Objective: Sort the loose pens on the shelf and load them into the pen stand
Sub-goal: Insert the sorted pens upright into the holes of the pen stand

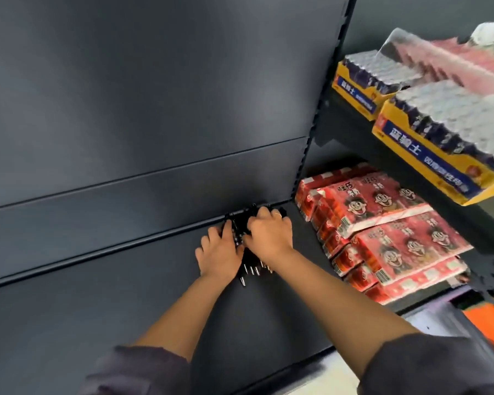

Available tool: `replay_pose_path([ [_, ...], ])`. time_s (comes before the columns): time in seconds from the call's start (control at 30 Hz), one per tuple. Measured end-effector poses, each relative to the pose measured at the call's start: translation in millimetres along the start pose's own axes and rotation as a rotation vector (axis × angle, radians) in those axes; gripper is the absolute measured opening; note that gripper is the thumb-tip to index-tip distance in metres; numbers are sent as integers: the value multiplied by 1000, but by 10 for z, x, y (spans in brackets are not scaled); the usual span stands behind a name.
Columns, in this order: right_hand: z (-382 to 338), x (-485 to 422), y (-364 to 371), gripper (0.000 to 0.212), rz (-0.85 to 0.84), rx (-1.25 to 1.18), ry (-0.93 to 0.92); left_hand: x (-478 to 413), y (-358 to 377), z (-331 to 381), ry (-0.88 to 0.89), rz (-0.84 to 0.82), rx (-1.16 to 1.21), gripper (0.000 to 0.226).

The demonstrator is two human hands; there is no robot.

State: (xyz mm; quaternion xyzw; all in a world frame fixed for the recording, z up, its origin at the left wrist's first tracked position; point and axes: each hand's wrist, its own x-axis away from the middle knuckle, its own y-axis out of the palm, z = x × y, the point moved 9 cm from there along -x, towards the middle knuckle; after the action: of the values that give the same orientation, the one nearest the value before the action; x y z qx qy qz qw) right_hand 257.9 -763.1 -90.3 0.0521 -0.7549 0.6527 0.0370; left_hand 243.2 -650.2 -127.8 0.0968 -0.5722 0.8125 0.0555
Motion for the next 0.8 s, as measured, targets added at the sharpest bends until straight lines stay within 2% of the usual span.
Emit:
replay_pose_path([
  [0.2,-129,-69,94,40,-66,76,5,-102,-91,-201,-99,-39,126,75],
  [0.4,-192,-106,187,41,-160,144,84,-122,-72,-313,-124,-120,184,86],
  [0.5,-232,-114,240,47,-194,190,100,-109,-82,-357,-51,-144,218,72],
  [0.63,-264,-47,254,51,-168,258,116,-11,-119,-404,80,-83,176,48],
  [0.8,-266,96,246,51,-156,231,119,51,-143,-367,135,-87,293,33],
])
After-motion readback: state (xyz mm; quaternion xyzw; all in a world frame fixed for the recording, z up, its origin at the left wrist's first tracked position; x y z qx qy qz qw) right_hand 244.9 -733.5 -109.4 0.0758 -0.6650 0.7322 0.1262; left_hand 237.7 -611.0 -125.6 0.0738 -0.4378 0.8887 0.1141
